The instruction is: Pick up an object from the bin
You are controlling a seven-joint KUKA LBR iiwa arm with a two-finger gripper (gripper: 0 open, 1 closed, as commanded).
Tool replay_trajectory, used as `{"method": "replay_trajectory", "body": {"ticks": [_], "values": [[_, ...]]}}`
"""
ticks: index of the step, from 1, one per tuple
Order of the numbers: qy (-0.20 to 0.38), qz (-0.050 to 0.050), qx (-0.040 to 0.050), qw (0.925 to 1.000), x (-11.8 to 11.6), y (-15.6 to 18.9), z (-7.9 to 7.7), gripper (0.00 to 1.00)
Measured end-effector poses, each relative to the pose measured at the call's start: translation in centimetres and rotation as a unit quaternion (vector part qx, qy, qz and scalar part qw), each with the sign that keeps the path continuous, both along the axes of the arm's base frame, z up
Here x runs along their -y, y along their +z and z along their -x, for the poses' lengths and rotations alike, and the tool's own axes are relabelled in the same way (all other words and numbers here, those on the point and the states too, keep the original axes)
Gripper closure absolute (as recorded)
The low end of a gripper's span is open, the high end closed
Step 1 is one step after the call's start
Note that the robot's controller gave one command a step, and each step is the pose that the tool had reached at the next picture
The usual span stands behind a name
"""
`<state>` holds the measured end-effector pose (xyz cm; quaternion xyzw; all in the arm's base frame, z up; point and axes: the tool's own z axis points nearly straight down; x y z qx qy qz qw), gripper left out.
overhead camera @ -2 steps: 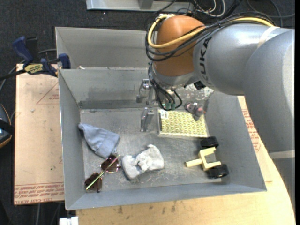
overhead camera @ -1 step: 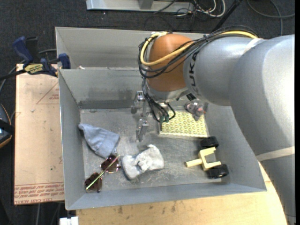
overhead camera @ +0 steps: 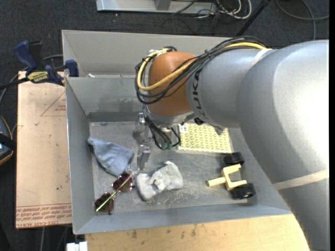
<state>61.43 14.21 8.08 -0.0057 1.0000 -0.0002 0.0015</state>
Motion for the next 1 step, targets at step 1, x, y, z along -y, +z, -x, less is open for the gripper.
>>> {"method": "replay_trajectory", "body": {"ticks": [1], "values": [[0.0, -0.003, 0.0005, 1.0, -1.99, -0.55, -1.13, 1.0]]}}
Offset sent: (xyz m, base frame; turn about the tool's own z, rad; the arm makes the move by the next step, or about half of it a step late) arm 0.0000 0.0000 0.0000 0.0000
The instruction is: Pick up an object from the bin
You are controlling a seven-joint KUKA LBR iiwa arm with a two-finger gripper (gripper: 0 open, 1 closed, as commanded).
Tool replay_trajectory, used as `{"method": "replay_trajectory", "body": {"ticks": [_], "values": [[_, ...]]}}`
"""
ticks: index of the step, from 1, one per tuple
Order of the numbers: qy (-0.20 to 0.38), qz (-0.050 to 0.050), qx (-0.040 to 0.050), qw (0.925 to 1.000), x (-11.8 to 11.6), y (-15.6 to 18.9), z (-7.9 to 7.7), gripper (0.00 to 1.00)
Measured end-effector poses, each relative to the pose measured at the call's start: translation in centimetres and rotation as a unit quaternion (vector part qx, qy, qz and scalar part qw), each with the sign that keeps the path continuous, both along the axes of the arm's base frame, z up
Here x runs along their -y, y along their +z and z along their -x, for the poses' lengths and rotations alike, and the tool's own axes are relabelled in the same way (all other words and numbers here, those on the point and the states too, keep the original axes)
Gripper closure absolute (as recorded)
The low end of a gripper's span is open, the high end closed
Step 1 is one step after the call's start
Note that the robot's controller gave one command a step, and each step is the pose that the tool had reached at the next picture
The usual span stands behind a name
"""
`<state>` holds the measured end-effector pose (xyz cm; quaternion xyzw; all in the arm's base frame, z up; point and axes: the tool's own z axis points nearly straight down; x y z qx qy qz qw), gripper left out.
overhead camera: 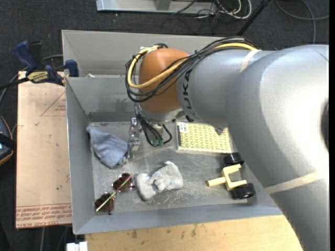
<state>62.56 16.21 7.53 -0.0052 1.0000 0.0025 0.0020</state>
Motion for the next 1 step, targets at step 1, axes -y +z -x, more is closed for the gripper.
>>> {"method": "replay_trajectory", "body": {"ticks": [1], "values": [[0.0, 0.0, 0.0, 1.0, 0.0, 0.0, 0.0, 1.0]]}}
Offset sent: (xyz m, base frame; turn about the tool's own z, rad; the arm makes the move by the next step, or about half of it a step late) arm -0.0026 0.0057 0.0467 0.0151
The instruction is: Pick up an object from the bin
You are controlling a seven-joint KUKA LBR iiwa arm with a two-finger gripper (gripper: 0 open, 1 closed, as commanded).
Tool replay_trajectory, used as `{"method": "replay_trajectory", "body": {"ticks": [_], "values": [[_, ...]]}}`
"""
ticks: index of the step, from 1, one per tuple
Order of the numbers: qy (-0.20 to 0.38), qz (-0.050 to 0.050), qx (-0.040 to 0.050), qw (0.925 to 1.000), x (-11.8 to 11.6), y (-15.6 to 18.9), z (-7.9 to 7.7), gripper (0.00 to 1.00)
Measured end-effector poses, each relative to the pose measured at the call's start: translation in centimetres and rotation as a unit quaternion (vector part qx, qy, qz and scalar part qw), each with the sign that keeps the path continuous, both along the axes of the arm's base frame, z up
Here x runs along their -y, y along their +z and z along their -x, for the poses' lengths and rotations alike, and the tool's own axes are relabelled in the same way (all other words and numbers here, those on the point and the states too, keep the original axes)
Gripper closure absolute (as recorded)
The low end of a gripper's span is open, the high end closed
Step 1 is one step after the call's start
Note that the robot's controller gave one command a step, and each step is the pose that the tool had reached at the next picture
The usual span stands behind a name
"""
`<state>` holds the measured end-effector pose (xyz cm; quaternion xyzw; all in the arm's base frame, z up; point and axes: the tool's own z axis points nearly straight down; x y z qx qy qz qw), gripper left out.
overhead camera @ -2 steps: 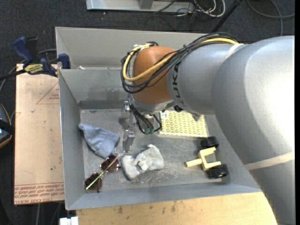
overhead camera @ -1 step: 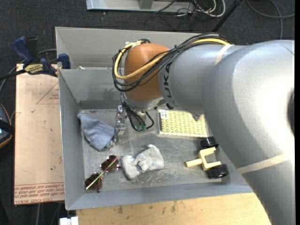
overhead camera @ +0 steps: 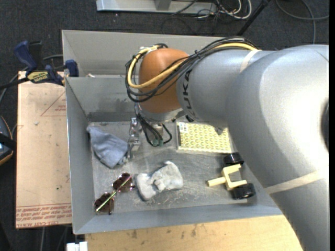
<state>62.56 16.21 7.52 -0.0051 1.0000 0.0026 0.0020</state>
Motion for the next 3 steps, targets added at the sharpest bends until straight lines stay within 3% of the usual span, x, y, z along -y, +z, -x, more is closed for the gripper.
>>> {"method": "replay_trajectory", "body": {"ticks": [2, 3], "values": [[-0.005, 0.002, -0.0014, 1.0, -0.4, 3.7, 0.2, 1.0], [0.034, 0.004, -0.0015, 0.9994, 2.3, 4.6, 0.5, 1.0]]}}
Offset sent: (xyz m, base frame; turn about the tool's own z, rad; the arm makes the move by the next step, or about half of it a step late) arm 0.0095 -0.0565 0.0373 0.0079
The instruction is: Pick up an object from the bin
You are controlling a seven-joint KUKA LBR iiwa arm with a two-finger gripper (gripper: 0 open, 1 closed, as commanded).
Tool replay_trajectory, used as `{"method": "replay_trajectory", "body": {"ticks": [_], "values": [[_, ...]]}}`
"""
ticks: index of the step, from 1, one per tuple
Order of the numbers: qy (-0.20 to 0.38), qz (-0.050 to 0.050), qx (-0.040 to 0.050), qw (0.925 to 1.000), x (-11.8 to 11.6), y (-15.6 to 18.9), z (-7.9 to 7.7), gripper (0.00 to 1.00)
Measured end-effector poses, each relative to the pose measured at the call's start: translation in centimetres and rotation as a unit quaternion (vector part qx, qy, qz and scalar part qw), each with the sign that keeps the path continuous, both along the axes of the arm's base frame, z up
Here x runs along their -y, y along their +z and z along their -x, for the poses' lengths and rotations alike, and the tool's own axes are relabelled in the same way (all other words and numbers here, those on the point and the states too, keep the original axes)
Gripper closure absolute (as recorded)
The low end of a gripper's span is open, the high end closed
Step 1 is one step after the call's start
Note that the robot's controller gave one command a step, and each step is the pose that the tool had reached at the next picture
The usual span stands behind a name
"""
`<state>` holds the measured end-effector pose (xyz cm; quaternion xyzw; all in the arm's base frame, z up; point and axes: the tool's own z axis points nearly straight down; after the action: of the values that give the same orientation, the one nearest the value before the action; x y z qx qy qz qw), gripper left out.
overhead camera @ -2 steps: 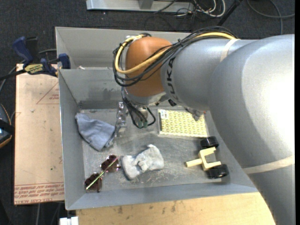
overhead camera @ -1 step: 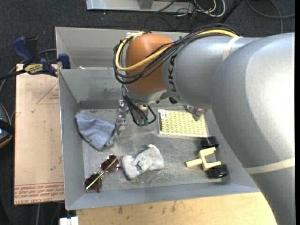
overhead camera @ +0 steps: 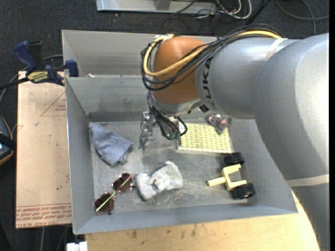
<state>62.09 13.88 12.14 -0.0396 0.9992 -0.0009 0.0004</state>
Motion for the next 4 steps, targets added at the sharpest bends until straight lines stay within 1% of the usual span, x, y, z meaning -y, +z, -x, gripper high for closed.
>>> {"method": "replay_trajectory", "body": {"ticks": [1, 2, 3, 4], "values": [[-0.031, -0.003, 0.0002, 0.9995, -2.8, 6.5, 10.6, 0.0], [-0.032, -0.001, -0.0003, 0.9995, -2.7, 6.4, 10.5, 0.0], [-0.009, -0.002, 0.0034, 0.9999, -3.5, 2.0, 10.9, 0.0], [0.17, -0.001, -0.0009, 0.9855, -6.0, -2.9, 10.8, 1.0]]}}
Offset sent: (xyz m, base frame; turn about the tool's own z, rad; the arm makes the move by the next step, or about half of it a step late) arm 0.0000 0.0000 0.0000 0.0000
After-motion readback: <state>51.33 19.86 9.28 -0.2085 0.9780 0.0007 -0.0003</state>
